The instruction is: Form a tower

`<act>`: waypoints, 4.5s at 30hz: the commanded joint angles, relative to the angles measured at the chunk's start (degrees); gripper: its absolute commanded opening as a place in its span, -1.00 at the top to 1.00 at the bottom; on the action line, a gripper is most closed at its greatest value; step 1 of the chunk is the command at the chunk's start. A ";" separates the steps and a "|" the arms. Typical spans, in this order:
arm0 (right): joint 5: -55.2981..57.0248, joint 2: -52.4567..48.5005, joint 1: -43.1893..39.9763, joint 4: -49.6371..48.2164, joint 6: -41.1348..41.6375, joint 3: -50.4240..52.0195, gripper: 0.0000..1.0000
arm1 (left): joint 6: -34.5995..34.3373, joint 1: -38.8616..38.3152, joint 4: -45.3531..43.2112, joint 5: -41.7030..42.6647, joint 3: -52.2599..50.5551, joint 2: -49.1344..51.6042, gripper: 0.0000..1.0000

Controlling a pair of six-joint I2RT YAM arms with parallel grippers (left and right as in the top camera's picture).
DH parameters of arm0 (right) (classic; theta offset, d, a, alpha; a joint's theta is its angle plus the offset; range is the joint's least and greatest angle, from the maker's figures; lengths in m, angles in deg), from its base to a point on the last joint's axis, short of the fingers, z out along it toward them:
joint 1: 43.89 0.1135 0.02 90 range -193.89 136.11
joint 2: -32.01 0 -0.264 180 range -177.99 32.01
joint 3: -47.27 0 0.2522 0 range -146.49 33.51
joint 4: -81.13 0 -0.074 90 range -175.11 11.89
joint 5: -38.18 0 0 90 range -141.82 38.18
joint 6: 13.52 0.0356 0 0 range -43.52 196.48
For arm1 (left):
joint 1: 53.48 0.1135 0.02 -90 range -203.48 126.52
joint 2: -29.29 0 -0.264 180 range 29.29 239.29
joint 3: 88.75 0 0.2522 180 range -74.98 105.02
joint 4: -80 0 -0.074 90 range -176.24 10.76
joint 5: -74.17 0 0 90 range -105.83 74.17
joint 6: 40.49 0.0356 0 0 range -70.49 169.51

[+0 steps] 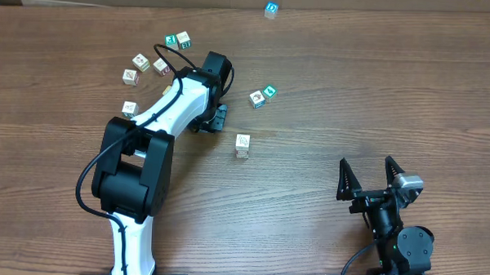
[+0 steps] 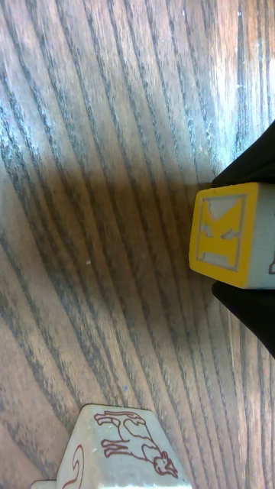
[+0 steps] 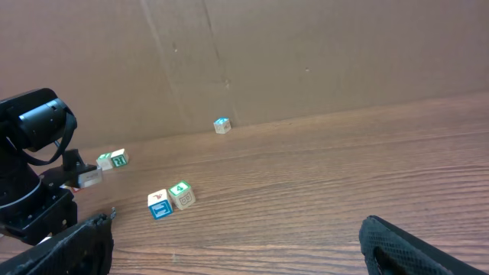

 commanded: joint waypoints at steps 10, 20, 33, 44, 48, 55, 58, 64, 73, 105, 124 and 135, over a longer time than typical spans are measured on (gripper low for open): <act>0.00 0.68 -0.15 -0.33 0.31 0.59 -1.00 | -0.07 0.26 0.52 4.20 1.84 0.68 0.38; 0.00 0.68 -0.15 -0.33 0.31 0.59 -1.00 | -1.18 0.28 -0.20 5.60 1.84 0.68 0.22; 0.00 0.68 -0.15 -0.33 0.31 0.59 -1.00 | -2.21 0.28 -0.22 5.35 1.84 0.70 0.36; 0.00 0.68 -0.15 -0.33 0.31 0.59 -1.00 | -2.14 0.26 -0.24 5.38 1.84 0.70 0.47; 0.00 0.68 -0.15 -0.33 0.31 0.59 -1.00 | -2.16 0.26 -0.24 5.38 1.84 0.68 0.47; 0.00 0.68 -0.15 -0.33 0.31 0.59 -1.00 | -2.16 0.26 -0.79 5.38 1.84 0.70 0.46; 0.00 0.68 -0.15 -0.33 0.31 0.59 -1.00 | -2.19 0.26 -1.73 5.40 1.84 0.70 0.47; 0.00 0.68 -0.15 -0.33 0.31 0.59 -1.00 | -2.19 0.26 -1.73 5.40 1.84 0.70 0.62; 0.00 0.68 -0.15 -0.33 0.31 0.59 -1.00 | -2.16 0.26 -1.68 5.40 1.84 0.70 0.84; 0.00 0.68 -0.15 -0.33 0.31 0.59 -1.00 | -2.19 0.26 -2.47 5.42 1.84 0.70 0.39; 0.00 0.68 -0.15 -0.33 0.31 0.59 -1.00 | -2.16 0.26 -2.91 5.40 1.81 0.70 -0.25; 0.00 0.68 -0.15 -0.33 0.31 0.59 -1.00 | -2.16 0.26 -2.91 5.40 1.84 0.70 -0.03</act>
